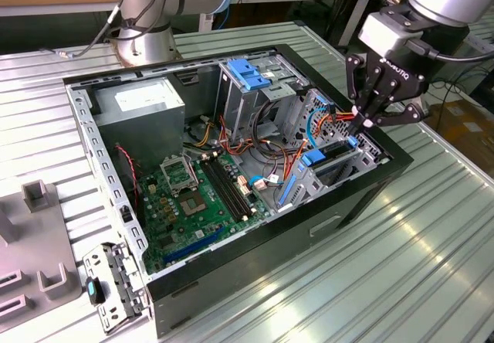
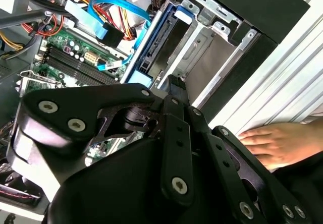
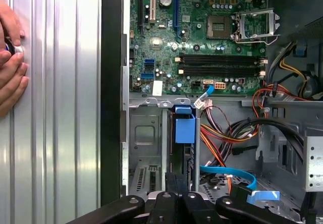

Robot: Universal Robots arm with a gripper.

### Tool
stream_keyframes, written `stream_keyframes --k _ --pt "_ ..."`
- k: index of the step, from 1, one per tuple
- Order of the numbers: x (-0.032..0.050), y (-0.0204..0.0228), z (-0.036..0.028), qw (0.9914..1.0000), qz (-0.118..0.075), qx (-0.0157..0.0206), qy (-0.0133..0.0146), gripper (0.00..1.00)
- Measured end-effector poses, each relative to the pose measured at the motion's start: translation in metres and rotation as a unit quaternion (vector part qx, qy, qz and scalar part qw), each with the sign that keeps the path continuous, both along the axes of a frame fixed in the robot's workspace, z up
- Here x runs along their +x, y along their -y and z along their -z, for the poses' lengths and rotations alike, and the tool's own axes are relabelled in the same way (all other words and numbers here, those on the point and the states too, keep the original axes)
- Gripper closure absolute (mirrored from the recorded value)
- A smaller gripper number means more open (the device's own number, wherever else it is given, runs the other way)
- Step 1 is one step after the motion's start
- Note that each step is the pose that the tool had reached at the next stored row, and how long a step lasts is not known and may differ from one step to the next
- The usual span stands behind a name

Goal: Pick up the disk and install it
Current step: 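Insert the first disk wire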

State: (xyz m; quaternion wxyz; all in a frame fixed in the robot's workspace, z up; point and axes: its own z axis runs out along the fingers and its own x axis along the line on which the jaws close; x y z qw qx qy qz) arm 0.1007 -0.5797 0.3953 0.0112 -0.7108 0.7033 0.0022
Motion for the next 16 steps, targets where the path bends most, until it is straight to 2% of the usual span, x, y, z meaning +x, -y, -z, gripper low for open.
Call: stream_keyframes --k 16 --pt "0.0174 -0.0017 0.0003 0.99992 -0.012 0.0001 0.0000 0.89"
